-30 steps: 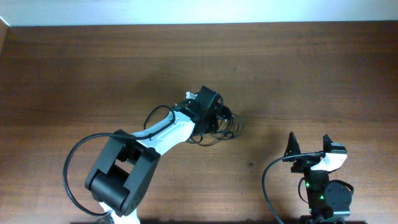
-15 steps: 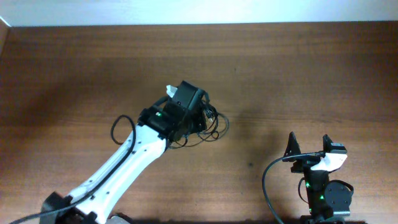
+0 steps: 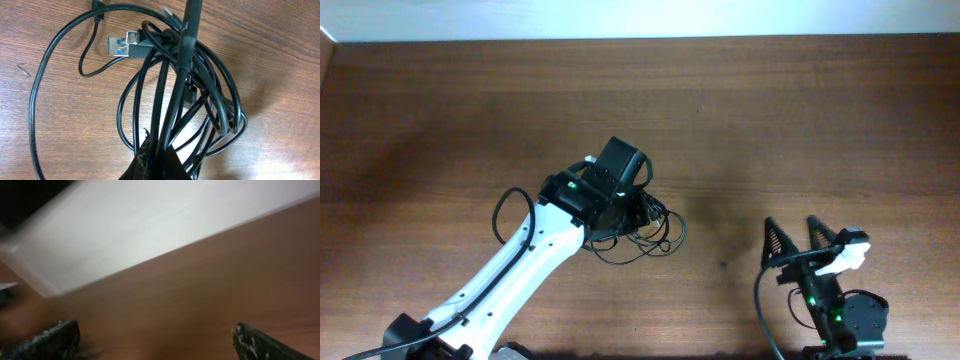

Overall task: Untangle cables
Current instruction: 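Lower the left gripper and grasp the black cable bundle, then reach the right gripper in and grasp cables beside the left gripper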

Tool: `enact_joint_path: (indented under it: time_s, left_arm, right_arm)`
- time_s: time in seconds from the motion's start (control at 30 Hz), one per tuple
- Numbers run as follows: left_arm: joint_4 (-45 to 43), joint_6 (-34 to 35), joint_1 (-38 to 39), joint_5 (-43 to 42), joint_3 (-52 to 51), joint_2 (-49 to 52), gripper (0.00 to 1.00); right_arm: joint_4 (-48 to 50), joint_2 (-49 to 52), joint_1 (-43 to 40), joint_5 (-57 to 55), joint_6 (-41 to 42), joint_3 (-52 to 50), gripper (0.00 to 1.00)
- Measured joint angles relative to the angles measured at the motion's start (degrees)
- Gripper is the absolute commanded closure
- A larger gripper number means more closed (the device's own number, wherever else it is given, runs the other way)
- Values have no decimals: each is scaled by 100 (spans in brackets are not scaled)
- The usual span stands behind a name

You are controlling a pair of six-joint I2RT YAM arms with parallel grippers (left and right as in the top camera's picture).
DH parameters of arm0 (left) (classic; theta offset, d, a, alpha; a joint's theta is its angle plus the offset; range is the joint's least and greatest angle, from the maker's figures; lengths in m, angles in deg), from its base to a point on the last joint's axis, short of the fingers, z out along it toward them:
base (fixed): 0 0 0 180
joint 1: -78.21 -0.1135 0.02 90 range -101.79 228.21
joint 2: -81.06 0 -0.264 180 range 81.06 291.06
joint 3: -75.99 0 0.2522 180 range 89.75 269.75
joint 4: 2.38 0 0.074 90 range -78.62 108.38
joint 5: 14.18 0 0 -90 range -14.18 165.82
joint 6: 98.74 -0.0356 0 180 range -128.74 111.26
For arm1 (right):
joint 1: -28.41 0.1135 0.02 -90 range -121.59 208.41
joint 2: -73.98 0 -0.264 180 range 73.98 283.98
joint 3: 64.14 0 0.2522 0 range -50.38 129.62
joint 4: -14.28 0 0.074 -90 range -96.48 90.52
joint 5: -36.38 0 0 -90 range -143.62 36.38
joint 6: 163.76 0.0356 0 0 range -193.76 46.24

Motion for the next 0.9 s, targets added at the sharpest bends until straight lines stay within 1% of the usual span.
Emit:
enact_joint_path:
  time_s: [0.03,0.07,0.1,0.2,0.23,0.3,0.33,0.37,0.4,0.43,0.47,0.5,0.53,0.57,0.6,0.63,0.67,0.7,0.73,0.77,0.8,0.83,0.9]
  left_arm:
    - [-20,0,0,11,0,0,100]
    - [-22,0,0,17,0,0,100]
    - [-22,0,0,17,0,0,100]
    - [-306,2,0,256,0,0,100]
    - [-332,2,0,321,0,0,100]
    - [-374,2,0,393,0,0,100]
    - [-396,2,0,378,0,0,100]
    - [-627,-203,-11,140,-11,0,100]
    - [-981,-592,-22,-273,-17,0,100]
    - [-1338,-1182,-22,-831,-15,0,100]
    - [-1438,-1893,-15,-1423,-11,0,100]
    - [-1427,-2662,-11,-1825,-11,0,100]
    - [-1423,-3117,-11,-1976,-11,0,100]
    - [-1429,-3534,-15,-2190,-11,0,100]
    - [-1432,-3950,-15,-2474,-11,0,100]
    - [-1434,-4151,-15,-2651,-11,0,100]
    - [-1469,-4317,-15,-2798,-11,0,100]
    - [-1650,-4374,-15,-2964,-11,0,100]
    - [-2015,-4424,-15,-3307,-22,0,100]
    - [-2155,-4435,-17,-3491,-31,0,100]
    - [-2463,-4446,-22,-3919,-31,0,100]
    - [-2483,-4415,-22,-4063,-33,0,100]
    - [-3029,-3928,-22,-4266,-31,0,100]
  right_arm:
    - [22,0,7,824,586,0,1]
    - [17,0,7,1694,1303,0,11]
    - [13,0,7,2011,1613,0,12]
    - [-9,0,7,2184,1803,0,16]
    - [-68,28,7,2181,1899,11,19]
    - [-643,529,7,2155,2371,304,20]
    - [-772,903,7,2188,2752,472,20]
    - [-800,1287,7,2245,3093,634,0]
    - [-734,1681,7,2380,3438,791,1]
    - [-348,2218,7,2675,3563,1005,1]
    - [-125,2603,7,2846,3491,1222,1]
    - [310,2931,7,2946,3462,1309,1]
    - [328,3071,7,2988,3460,1318,0]
    - [216,3281,7,2992,3471,1320,16]
    - [140,3401,7,2988,3477,1320,22]
    - [-42,3488,7,2975,3480,1335,35]
    - [-424,3657,46,2850,3456,1342,49]
    - [-669,3838,195,2653,3486,1342,64]
    - [-728,3945,334,2465,3495,1342,69]
    - [-664,4054,474,2330,3510,1342,76]
    - [-503,4286,804,2188,3491,1344,76]
    - [-402,4358,955,2098,3480,1340,76]
    - [-365,4664,1370,1659,3456,1346,76]
